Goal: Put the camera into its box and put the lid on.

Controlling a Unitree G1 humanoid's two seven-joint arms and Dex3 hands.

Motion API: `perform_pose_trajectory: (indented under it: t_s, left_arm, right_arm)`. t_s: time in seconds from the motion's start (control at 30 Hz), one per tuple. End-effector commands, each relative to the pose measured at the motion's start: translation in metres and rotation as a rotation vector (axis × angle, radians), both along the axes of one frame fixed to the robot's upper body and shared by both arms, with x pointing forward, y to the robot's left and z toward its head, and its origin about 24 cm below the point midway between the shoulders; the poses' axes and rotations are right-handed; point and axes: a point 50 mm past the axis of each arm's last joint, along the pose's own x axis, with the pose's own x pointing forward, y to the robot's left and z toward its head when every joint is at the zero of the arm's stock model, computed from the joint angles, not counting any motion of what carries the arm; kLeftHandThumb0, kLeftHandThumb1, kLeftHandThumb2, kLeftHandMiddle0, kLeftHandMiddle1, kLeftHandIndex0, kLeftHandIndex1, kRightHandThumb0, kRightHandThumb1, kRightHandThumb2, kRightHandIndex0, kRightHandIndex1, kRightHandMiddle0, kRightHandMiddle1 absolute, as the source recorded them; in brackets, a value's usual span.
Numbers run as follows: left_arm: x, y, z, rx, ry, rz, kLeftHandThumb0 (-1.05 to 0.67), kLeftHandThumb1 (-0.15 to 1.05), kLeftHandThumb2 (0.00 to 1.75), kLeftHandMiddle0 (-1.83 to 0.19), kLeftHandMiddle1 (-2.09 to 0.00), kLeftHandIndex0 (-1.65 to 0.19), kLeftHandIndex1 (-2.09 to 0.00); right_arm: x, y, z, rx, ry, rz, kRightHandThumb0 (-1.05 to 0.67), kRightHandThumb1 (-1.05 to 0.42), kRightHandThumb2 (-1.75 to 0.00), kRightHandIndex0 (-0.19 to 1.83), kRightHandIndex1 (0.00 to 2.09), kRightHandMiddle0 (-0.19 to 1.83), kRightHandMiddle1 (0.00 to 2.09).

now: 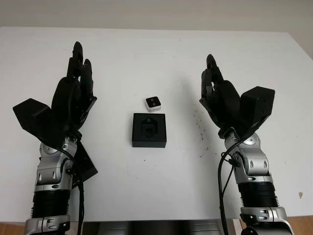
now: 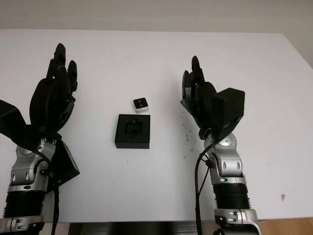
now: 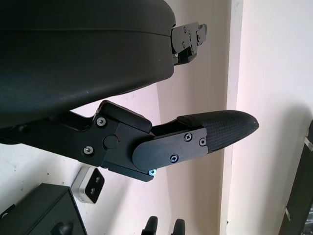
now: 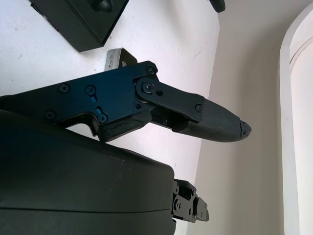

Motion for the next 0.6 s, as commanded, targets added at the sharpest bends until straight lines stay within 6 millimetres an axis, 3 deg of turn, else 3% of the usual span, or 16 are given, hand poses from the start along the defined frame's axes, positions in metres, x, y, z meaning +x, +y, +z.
perform_pose_trajectory:
  t_s: [0.0,0.4,0.47,0.5,0.57]
  left_arm:
    - [0.001,-0.004,0.002,-0.004,-0.011,-0.003,-0.78,1.05,0.68,0.19,0.0,0.19,0.0]
    - [0.0,-0.006,-0.002,-0.035,0.009,-0.004,-0.8,1.05,0.65,0.19,0.0,0.19,0.0]
    - [-0.001,-0.005,-0.002,-0.032,0.009,-0.003,-0.8,1.05,0.64,0.19,0.0,0.19,0.0]
    - [-0.001,-0.005,-0.002,-0.026,0.007,-0.001,-0.8,1.05,0.65,0.19,0.0,0.19,0.0]
    - [-0.002,-0.005,-0.001,-0.016,0.004,0.002,-0.8,1.05,0.66,0.19,0.0,0.19,0.0]
  right_arm:
    - [0.002,-0.002,0.007,-0.004,-0.03,-0.004,-0.76,-1.05,-0.74,-0.19,0.0,-0.19,0.0]
    - [0.003,-0.005,0.01,-0.006,-0.03,0.008,-0.72,-1.05,-0.67,-0.19,0.0,-0.19,0.0]
    - [0.007,-0.007,0.017,-0.026,-0.048,-0.003,-0.69,-1.05,-0.57,-0.19,0.0,-0.19,0.0]
    - [0.009,-0.008,0.023,-0.064,-0.066,-0.016,-0.68,-1.05,-0.37,-0.17,0.02,-0.14,0.03]
    - [0.015,-0.01,0.036,-0.141,-0.111,-0.038,-0.66,-1.01,-0.14,-0.06,0.08,-0.02,0.08]
